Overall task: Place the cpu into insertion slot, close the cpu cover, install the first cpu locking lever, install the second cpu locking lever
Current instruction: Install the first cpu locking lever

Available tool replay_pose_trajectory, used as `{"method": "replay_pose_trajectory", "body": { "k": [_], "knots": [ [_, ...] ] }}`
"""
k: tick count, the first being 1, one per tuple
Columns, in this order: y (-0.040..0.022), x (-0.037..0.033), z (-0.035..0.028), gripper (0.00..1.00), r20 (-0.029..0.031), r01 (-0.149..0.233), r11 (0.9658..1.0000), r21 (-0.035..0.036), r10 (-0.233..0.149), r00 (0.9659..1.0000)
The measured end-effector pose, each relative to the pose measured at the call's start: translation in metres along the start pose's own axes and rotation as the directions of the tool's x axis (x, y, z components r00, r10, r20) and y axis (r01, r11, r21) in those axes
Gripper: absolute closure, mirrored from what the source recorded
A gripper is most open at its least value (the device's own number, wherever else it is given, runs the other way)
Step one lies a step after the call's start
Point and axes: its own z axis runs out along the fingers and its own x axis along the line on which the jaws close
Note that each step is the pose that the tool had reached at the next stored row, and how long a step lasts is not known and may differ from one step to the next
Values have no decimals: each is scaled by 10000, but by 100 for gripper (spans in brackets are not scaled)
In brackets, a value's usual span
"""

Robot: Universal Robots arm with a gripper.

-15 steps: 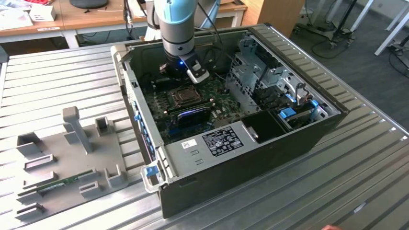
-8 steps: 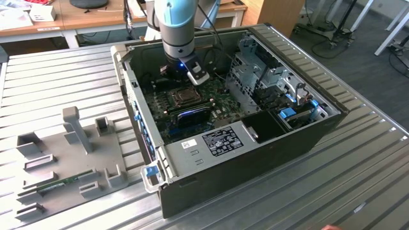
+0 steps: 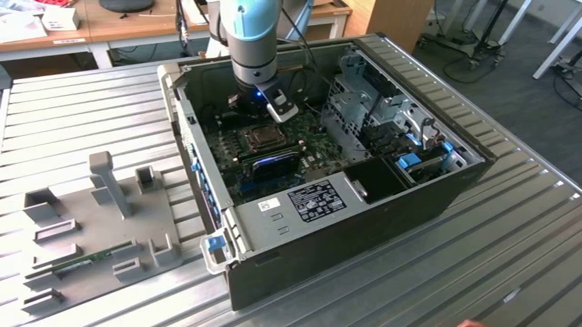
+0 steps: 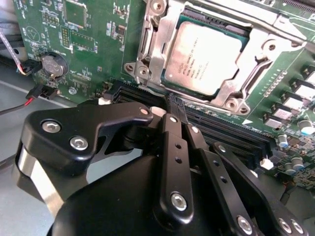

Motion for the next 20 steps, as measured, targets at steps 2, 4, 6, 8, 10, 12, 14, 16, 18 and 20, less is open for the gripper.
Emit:
{"method": "replay_pose_trajectory", "body": {
  "k": [2,4,6,8,10,12,14,16,18,20],
  "knots": [
    [-2,1,5,89,2,2,10000,0,-2,10000],
    [-3,1,9,89,3,2,10000,0,-2,10000],
    [-3,1,11,89,4,2,10000,-1,-2,10000],
    [-4,1,12,89,5,2,10000,-3,-2,10000],
    [-4,2,12,89,5,2,10000,-2,-2,10000],
    [-4,2,13,89,5,2,10000,-3,-2,10000],
    [-4,2,13,89,5,2,10000,-4,-2,10000],
    [-4,2,14,89,5,2,10000,-3,-2,10000],
    [-5,2,17,89,5,2,10000,-3,-2,10000],
    [-6,3,19,89,5,2,10000,-1,-2,10000]
  ]
}}
